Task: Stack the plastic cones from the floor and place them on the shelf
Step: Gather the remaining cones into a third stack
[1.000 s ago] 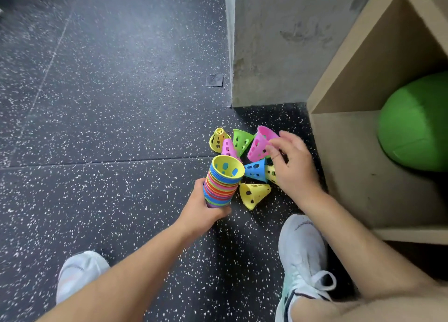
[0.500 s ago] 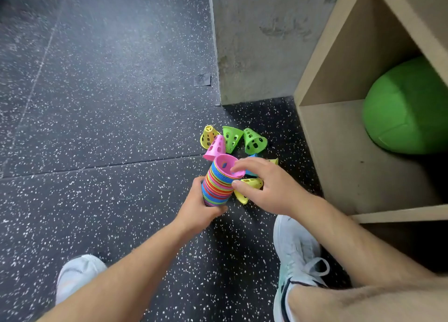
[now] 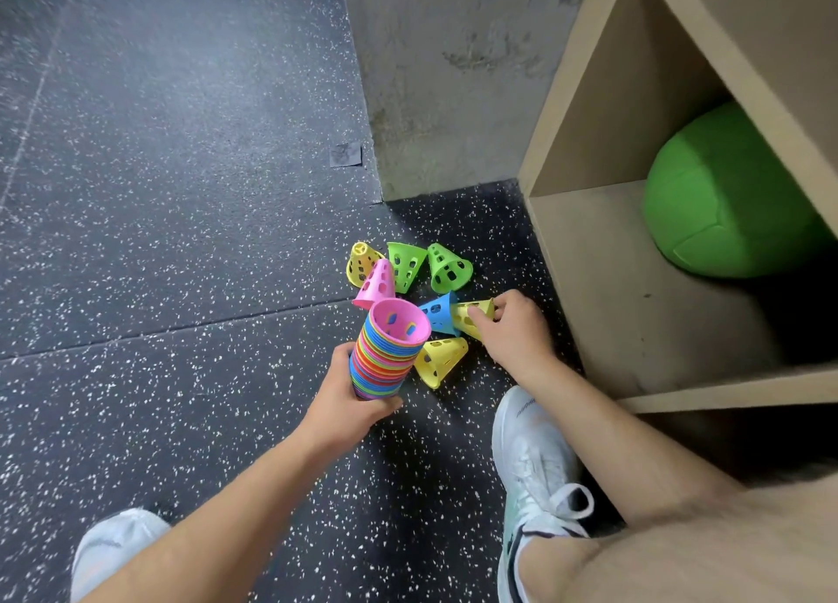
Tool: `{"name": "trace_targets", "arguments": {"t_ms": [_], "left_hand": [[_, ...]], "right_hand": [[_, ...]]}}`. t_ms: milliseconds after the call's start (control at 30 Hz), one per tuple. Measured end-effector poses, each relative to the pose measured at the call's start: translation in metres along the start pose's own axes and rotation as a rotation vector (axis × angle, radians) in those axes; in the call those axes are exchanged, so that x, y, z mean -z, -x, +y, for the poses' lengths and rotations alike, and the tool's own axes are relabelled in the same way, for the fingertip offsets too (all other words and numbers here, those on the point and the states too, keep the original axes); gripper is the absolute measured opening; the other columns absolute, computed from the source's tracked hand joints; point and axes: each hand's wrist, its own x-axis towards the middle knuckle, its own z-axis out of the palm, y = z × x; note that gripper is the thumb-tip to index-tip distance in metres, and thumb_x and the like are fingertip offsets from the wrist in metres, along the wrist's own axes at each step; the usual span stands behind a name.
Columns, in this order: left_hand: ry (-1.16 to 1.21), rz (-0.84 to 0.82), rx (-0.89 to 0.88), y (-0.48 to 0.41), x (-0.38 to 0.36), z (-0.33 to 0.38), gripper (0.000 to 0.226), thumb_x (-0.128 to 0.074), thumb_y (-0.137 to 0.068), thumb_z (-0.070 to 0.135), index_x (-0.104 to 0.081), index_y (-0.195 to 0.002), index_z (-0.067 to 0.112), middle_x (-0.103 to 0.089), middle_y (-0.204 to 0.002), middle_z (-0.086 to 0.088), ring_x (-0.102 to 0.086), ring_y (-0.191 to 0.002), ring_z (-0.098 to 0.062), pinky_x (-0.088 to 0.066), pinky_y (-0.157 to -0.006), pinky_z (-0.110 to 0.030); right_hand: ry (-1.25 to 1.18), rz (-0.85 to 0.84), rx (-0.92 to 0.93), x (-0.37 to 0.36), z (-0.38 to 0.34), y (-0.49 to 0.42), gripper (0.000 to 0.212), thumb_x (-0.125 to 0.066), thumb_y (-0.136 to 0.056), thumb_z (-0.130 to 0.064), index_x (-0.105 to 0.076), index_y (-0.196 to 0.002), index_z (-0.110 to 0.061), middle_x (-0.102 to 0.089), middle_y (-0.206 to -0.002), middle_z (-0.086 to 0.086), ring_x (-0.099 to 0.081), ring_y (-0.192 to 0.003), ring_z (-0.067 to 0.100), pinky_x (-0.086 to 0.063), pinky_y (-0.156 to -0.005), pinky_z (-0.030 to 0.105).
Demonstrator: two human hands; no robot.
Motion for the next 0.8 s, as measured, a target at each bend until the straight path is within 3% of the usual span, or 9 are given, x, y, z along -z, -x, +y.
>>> {"name": "trace_targets", "arguments": {"t_ms": [167, 300, 367, 567, 667, 800], "left_hand": [[0.023, 0.001, 0.008, 0.0, 0.001, 0.002, 0.071, -0.086, -0.077, 0.003, -0.041, -0.129, 0.022, -0.065, -0.109, 0.001, -0.065, -0.084, 0.006, -0.051, -0.074, -0.011], [0.057, 0.005, 0.01, 0.0, 0.003, 0.002, 0.074, -0.087, -0.077, 0.004, -0.041, -0.132, 0.021, -0.064, -0.111, 0.001, -0.066, -0.091, 0.0, -0.054, -0.08, -0.019], [0.065, 0.002, 0.009, -0.001, 0.004, 0.003, 0.075, -0.087, -0.077, 0.005, -0.04, -0.133, 0.021, -0.064, -0.112, 0.001, -0.067, -0.095, -0.005, -0.055, -0.081, -0.021], [0.035, 0.017, 0.009, -0.002, 0.004, 0.005, 0.068, -0.087, -0.078, 0.008, -0.041, -0.126, 0.023, -0.064, -0.107, 0.001, -0.064, -0.087, -0.001, -0.051, -0.073, -0.015], [0.024, 0.01, 0.01, -0.002, 0.005, 0.006, 0.068, -0.087, -0.078, 0.011, -0.041, -0.126, 0.022, -0.063, -0.108, 0.001, -0.064, -0.09, -0.005, -0.05, -0.071, -0.014], [0.03, 0.022, 0.008, -0.001, 0.004, 0.004, 0.069, -0.088, -0.077, 0.01, -0.042, -0.126, 0.022, -0.065, -0.107, 0.001, -0.065, -0.09, -0.007, -0.054, -0.077, -0.02]], "right_hand": [[0.041, 0.011, -0.013, 0.0, 0.001, -0.003, 0.022, -0.062, -0.094, -0.042, -0.064, -0.093, -0.02, -0.07, -0.093, 0.0, -0.063, -0.08, 0.022, -0.053, -0.068, 0.033], [0.164, 0.08, 0.107, 0.012, -0.002, 0.001, 0.022, -0.053, -0.099, -0.041, -0.065, -0.093, -0.024, -0.068, -0.09, -0.003, -0.06, -0.076, 0.023, -0.043, -0.059, 0.03], [0.15, 0.148, 0.207, 0.02, -0.004, 0.004, 0.022, -0.052, -0.099, -0.039, -0.067, -0.098, -0.024, -0.066, -0.096, 0.0, -0.06, -0.079, 0.026, -0.05, -0.065, 0.035], [-0.254, 0.312, 0.558, 0.038, -0.028, 0.017, 0.016, -0.061, -0.099, -0.021, -0.072, -0.103, -0.011, -0.064, -0.108, -0.002, -0.064, -0.095, 0.018, -0.056, -0.087, 0.037], [-0.363, 0.26, 0.682, 0.039, -0.042, 0.025, 0.017, -0.063, -0.098, -0.019, -0.073, -0.106, -0.007, -0.065, -0.117, 0.005, -0.065, -0.106, 0.017, -0.056, -0.092, 0.037], [-0.289, 0.108, 0.886, 0.036, -0.056, 0.032, 0.017, -0.065, -0.097, -0.014, -0.074, -0.107, -0.005, -0.069, -0.115, 0.008, -0.063, -0.11, 0.016, -0.049, -0.1, 0.032]]}}
